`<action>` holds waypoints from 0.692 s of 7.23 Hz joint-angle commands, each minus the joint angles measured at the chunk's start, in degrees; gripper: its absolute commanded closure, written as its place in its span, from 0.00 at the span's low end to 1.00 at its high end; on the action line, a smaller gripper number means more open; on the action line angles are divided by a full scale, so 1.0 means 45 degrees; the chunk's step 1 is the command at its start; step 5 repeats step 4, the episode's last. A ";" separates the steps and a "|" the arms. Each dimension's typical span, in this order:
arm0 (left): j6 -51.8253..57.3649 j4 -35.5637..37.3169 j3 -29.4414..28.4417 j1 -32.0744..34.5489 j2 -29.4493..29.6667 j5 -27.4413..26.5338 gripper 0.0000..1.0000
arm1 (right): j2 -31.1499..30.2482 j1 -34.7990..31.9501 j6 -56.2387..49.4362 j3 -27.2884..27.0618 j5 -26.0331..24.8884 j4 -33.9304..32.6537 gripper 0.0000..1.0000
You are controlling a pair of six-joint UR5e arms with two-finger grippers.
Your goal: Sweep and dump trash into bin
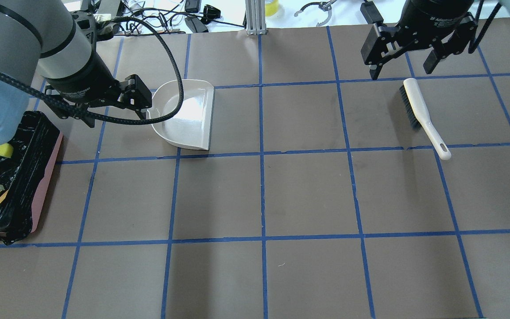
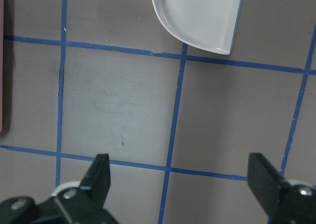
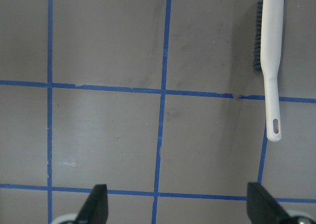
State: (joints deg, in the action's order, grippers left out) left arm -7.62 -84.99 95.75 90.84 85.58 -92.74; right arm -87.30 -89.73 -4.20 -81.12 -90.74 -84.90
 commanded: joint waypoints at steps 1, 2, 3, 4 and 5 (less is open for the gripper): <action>0.0073 -0.0001 -0.0007 0.0010 -0.0013 0.0082 0.00 | -0.0034 0.0000 0.0015 0.0018 -0.0146 0.0038 0.00; 0.0073 -0.0001 -0.0007 0.0010 -0.0013 0.0081 0.00 | -0.0015 0.0000 0.0034 -0.0001 -0.0128 -0.0039 0.00; 0.0073 -0.0001 -0.0007 0.0010 -0.0013 0.0062 0.00 | -0.0015 0.0000 0.0035 -0.0040 -0.0128 -0.0001 0.00; 0.0073 -0.0001 -0.0007 0.0010 -0.0032 0.0042 0.00 | -0.0015 0.0000 0.0054 -0.0195 -0.0108 -0.0039 0.00; 0.0073 -0.0001 -0.0007 0.0010 -0.0032 0.0042 0.00 | -0.0015 0.0000 0.0054 -0.0195 -0.0108 -0.0039 0.00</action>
